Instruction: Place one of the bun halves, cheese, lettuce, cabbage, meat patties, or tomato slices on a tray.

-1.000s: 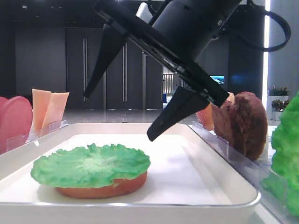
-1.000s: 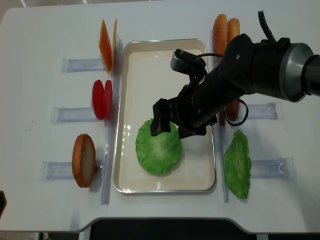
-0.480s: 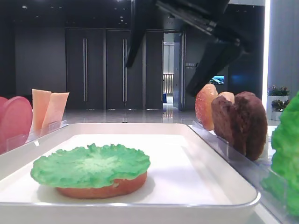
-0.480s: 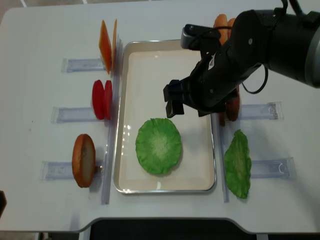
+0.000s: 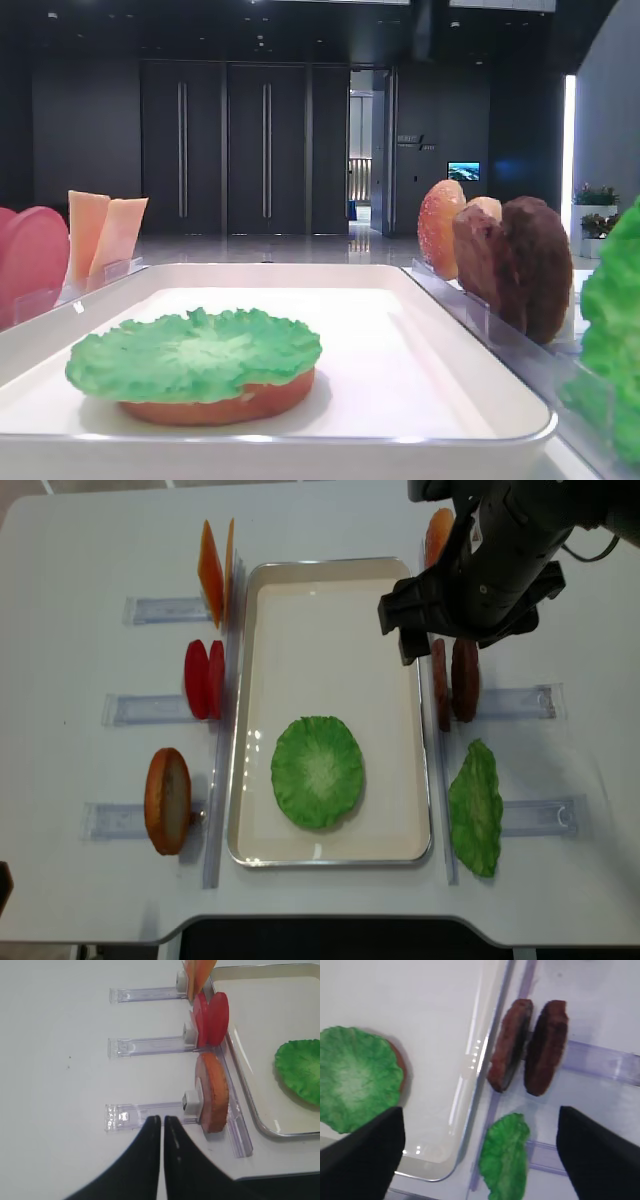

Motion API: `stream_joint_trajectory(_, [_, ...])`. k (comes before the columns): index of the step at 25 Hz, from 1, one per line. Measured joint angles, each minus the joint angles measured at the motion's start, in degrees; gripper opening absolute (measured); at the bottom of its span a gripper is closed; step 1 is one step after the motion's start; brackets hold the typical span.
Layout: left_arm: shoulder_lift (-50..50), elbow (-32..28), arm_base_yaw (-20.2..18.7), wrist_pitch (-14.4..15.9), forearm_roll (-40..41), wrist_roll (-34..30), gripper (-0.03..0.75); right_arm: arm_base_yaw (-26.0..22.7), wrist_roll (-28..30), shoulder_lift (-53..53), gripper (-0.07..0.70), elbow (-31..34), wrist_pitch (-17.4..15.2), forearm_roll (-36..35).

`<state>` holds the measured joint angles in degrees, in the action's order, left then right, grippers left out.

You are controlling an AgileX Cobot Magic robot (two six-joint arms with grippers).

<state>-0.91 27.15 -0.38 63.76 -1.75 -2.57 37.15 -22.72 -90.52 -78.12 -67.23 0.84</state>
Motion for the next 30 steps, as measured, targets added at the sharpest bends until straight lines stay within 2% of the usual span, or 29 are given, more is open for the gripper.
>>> stream_joint_trajectory(2, [0.0, 0.0, 0.0, 0.0, 0.0, 0.0, 0.013, 0.0, -0.3, 0.0, 0.584, -0.7, -1.8, 2.5])
stream_joint_trajectory(5, [0.0, 0.0, 0.0, 0.0, 0.0, 0.0, 0.013, -0.6, -0.4, 0.2, 0.584, -0.8, -2.4, 4.2])
stream_joint_trajectory(9, [0.0, 0.0, 0.0, 0.0, 0.0, 0.0, 0.013, -4.4, 1.1, 0.5, 0.584, -0.9, -2.5, 4.2])
stream_joint_trajectory(12, [0.0, 0.0, 0.0, 0.0, 0.0, 0.0, 0.013, -9.5, 3.8, 0.8, 0.584, -0.9, -2.5, 4.7])
stream_joint_trajectory(20, [0.0, 0.0, 0.0, 0.0, 0.0, 0.0, 0.013, -27.2, 11.6, 0.8, 0.584, -0.9, -2.5, 5.2])
stream_joint_trajectory(25, [0.0, 0.0, 0.0, 0.0, 0.0, 0.0, 0.013, -37.7, 14.1, 0.8, 0.584, -0.9, -2.5, 4.0])
stream_joint_trajectory(28, [0.0, 0.0, 0.0, 0.0, 0.0, 0.0, 0.013, -41.5, 16.7, 0.8, 0.584, -0.9, -2.6, 0.2])
stream_joint_trajectory(30, [0.0, 0.0, 0.0, 0.0, 0.0, 0.0, 0.013, -41.8, 17.9, 0.8, 0.584, -0.9, -2.8, -0.8])
